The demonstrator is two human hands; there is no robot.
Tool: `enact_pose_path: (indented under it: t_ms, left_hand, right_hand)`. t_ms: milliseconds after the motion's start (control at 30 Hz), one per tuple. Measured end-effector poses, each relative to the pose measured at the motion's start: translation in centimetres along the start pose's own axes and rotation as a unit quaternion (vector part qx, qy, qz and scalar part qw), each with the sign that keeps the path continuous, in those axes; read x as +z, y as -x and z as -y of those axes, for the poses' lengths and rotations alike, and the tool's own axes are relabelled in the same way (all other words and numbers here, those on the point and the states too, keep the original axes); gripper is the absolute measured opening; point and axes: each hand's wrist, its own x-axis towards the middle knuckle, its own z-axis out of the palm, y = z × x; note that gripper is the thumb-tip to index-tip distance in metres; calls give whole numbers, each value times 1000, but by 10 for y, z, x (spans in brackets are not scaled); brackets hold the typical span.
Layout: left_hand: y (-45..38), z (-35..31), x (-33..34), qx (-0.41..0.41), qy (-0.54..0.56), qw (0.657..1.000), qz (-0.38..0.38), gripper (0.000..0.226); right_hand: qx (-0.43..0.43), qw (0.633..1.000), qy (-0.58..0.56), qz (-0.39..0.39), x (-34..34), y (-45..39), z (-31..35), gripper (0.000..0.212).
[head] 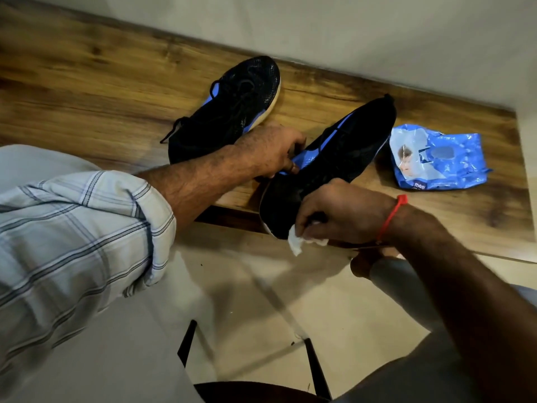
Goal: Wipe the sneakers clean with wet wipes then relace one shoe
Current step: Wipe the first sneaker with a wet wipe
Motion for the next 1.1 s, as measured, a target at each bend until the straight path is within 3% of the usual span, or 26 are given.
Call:
enact_pose_path:
  t_ms: [167, 233, 333, 433, 533, 600, 667, 733, 767, 833, 967, 1100]
  left_hand:
    - [-3, 1, -1, 13, -25, 1000, -12, 34]
    - [-4, 2, 0, 12, -34, 999, -15, 34]
    - [-4, 2, 2, 15, -38, 999, -13, 38]
    - [-2, 2, 1, 19, -35, 999, -21, 39]
    - [-1, 2, 2, 17, -28, 999, -25, 40]
    - [-1, 2, 2, 15, -25, 999, -23, 40]
    - [-1, 3, 2, 15, -24, 999, -19, 39]
    - [-1, 3, 1, 14, -21, 1000, -14, 38]
    - [-1, 3, 0, 13, -23, 1000, -13, 38]
    - [-2, 2, 1, 16, -36, 999, -14, 39]
    - [-2, 1, 0, 14, -39, 999, -9, 37]
    - [-3, 2, 1, 16, -42, 999, -16, 38]
  right_hand:
    - [92, 963, -68, -244, -9, 7, -15, 8]
    - [85, 957, -45, -273, 2, -6, -8, 10]
    - [83, 968, 24, -237, 23, -26, -1, 16]
    - [81, 970, -20, -227, 37, -31, 8, 18]
    - [16, 976, -61, -208, 37, -29, 19, 15]
    - [-41, 986, -44, -153, 33, -25, 22, 14]
    - [-71, 996, 4, -52, 30, -19, 26, 12]
    - [-47, 996, 63, 41, 24, -10, 24, 13]
    - [-27, 996, 75, 45, 18, -5, 20, 14]
    - [18, 998, 64, -21, 3, 6, 5, 14]
    - [61, 969, -33, -237, -13, 17, -15, 9]
    - [69, 953, -44, -290, 5, -1, -5, 9]
